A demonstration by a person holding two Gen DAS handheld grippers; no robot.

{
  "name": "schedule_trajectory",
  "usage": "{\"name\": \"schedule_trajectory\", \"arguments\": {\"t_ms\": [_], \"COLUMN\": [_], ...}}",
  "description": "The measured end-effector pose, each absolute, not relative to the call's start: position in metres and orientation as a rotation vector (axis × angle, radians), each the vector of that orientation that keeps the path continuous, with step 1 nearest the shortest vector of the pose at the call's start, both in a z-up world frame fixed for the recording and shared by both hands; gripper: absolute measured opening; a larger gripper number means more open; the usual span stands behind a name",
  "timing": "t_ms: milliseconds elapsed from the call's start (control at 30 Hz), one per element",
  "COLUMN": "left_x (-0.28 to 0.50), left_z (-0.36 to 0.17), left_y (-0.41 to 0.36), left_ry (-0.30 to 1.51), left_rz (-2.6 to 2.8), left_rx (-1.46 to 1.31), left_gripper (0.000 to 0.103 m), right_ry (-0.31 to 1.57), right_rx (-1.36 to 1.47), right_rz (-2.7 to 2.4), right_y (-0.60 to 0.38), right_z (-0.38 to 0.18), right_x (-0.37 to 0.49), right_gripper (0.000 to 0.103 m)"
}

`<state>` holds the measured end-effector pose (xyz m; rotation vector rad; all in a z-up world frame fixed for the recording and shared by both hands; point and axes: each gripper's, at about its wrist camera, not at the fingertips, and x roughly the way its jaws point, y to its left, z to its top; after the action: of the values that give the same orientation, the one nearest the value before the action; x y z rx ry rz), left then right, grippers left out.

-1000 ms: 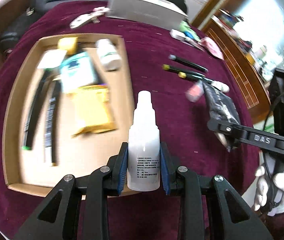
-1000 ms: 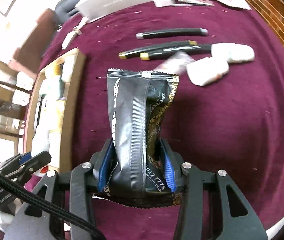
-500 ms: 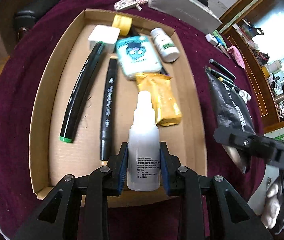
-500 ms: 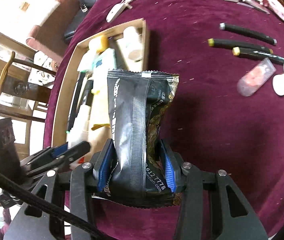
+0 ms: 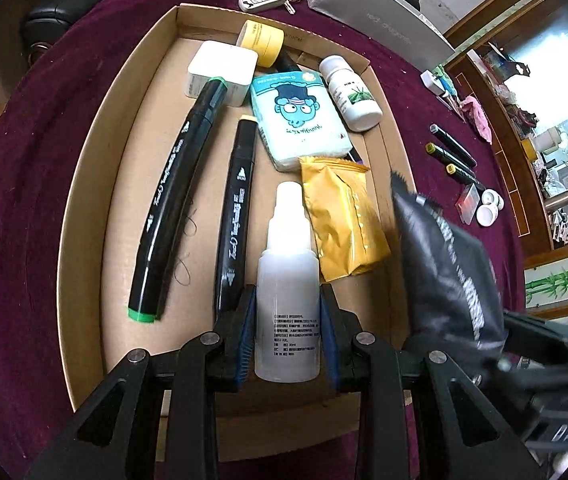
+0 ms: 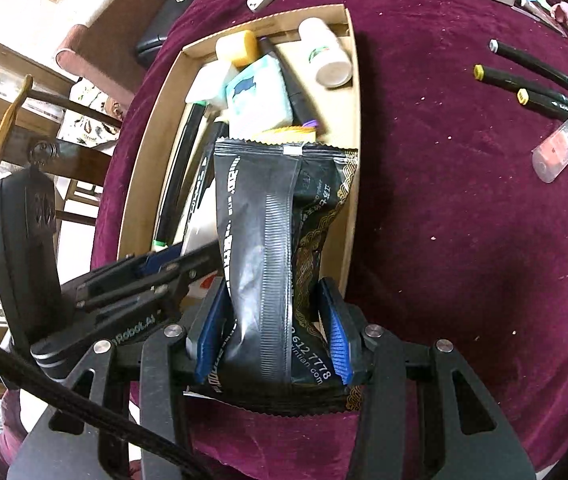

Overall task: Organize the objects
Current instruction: 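Carry dropper bottle with left tool while right tool carries black packet into box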

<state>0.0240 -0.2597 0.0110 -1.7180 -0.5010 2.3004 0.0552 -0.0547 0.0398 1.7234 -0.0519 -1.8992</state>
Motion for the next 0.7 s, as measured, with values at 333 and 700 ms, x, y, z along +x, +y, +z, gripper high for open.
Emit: {"name": "schedule_trajectory", "arguments": {"t_ms": [333,700], "left_x": [0.022,0.030], "left_z": [0.011,0.021], "left_y": [-0.268,-0.273], "left_ry": [-0.515,-0.555], "left_rz": [2.304,2.310], "left_rx": [-1.721,-1.725], "left_gripper": [0.025,0.026], "right_ry": [0.014,0.049], "right_rx": [1.751,1.800], "right_rz": [-1.841,-1.828], "right_y": [-0.076,-0.083], "right_z": [0.028,0.008], "right_x": [0.063,0.051], "right_gripper": [0.045,0.045]}}
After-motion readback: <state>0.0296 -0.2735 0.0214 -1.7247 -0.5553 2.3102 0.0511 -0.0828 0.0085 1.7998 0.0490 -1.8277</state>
